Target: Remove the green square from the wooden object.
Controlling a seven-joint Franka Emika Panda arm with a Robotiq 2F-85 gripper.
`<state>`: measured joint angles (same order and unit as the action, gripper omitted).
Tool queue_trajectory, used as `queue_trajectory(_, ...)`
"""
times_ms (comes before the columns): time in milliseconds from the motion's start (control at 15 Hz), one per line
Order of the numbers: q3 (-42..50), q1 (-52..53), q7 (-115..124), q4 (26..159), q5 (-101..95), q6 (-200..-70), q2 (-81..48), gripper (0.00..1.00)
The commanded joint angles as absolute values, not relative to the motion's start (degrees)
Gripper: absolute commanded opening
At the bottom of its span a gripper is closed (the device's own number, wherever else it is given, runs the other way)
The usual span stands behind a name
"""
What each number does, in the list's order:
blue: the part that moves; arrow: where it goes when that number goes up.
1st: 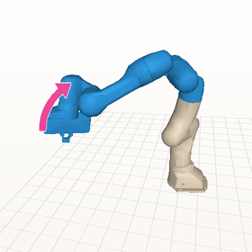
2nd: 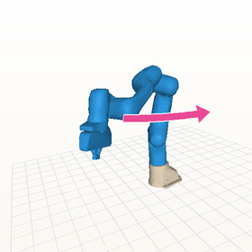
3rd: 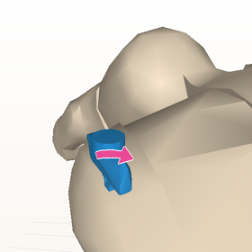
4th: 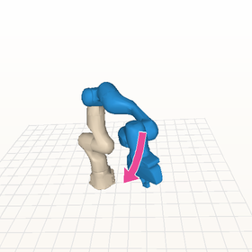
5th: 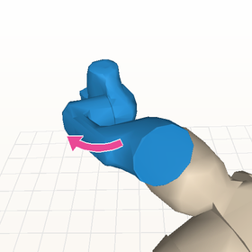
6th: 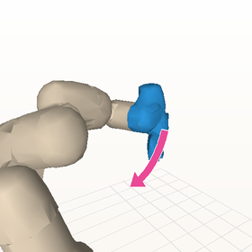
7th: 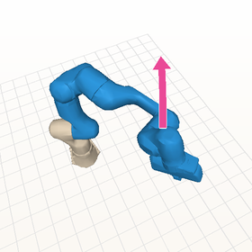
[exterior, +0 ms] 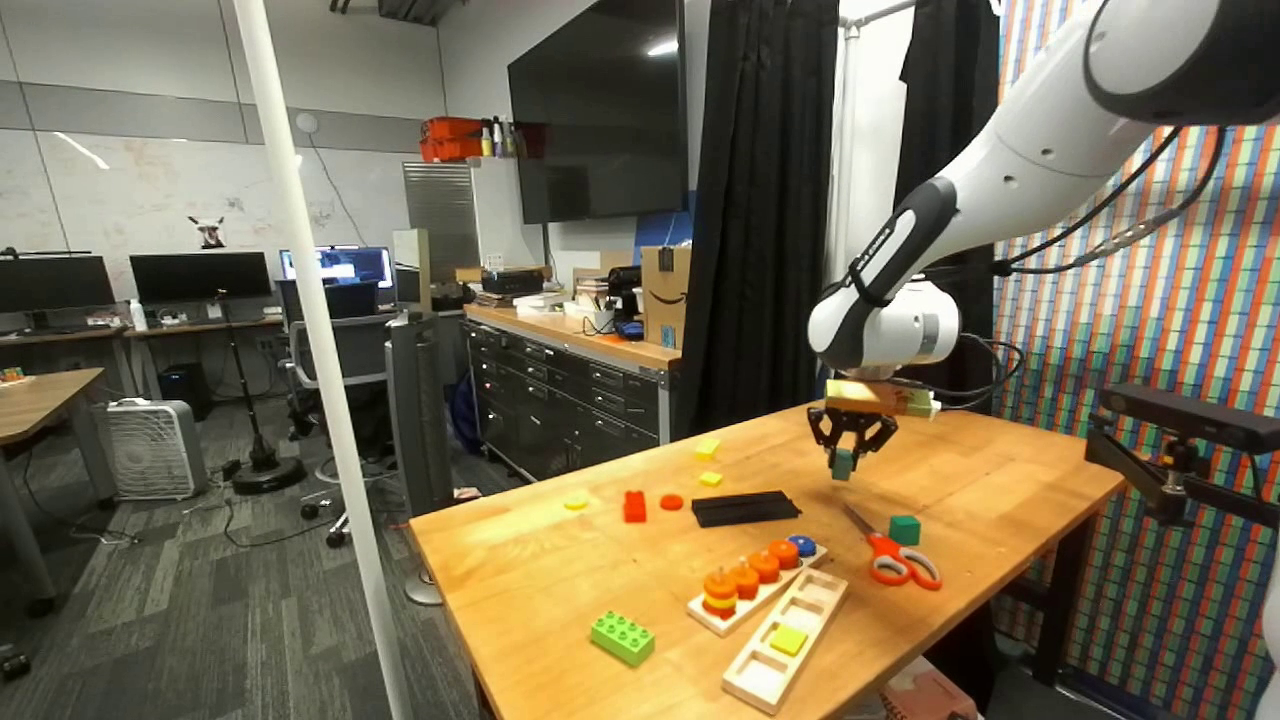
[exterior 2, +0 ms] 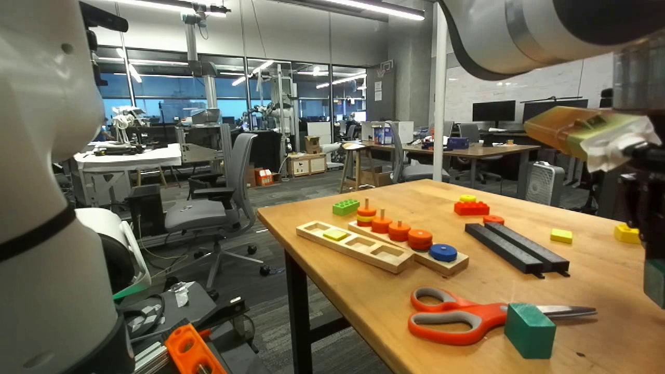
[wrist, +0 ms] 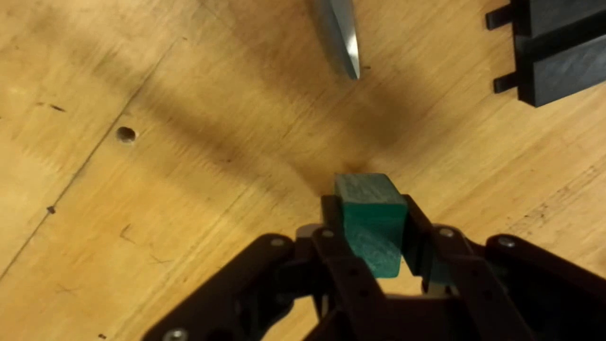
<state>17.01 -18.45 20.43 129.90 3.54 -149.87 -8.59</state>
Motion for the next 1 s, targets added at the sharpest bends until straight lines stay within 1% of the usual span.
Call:
queue_trajectory(0,17.8,-17.7,24.1,123.1,6.4,-147.9,-15.2,0.21)
queue_trajectory(267,17.6,-17.9,24.9,120.1,9.0,-146.8,-18.0,0.22)
queue_trajectory(333,17.4,-18.0,24.7,120.1,9.8,-146.1,-17.5,0.58)
queue_trajectory(400,17.4,-18.0,24.6,120.0,10.4,-145.6,-17.1,0.58)
queue_trajectory(733,18.1,-15.2,25.5,125.4,7.6,-146.5,-9.1,0.95)
queue_trajectory(800,18.3,-14.3,26.0,126.9,6.0,-146.7,-7.0,1.00)
queue_trajectory(933,18.6,-12.0,27.7,131.5,-0.7,-146.9,-0.7,1.00)
